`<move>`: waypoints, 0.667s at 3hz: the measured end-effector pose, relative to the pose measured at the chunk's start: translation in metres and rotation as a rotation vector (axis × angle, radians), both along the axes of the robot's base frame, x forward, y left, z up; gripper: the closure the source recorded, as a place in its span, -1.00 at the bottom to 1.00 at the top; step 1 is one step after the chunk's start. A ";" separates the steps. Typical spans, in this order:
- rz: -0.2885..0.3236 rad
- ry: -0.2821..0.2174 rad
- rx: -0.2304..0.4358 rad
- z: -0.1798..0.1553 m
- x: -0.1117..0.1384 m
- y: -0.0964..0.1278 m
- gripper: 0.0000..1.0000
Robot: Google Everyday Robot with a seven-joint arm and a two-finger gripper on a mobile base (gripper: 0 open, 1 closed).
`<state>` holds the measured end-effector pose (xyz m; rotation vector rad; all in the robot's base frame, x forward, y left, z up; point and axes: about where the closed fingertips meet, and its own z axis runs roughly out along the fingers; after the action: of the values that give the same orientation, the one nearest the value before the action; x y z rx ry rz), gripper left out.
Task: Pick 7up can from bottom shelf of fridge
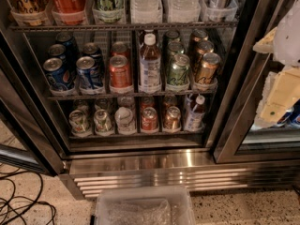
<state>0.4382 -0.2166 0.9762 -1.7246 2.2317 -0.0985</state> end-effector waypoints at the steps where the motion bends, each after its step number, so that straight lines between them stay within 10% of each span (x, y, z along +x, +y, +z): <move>1: 0.000 0.000 0.000 0.000 0.000 0.000 -1.00; 2: 0.043 -0.001 0.003 -0.018 -0.014 0.007 -1.00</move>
Offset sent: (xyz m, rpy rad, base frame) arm -0.0448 0.0198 -0.0625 0.0083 0.0170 0.1374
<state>0.4244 -0.2098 0.9581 -1.7698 2.1920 -0.0863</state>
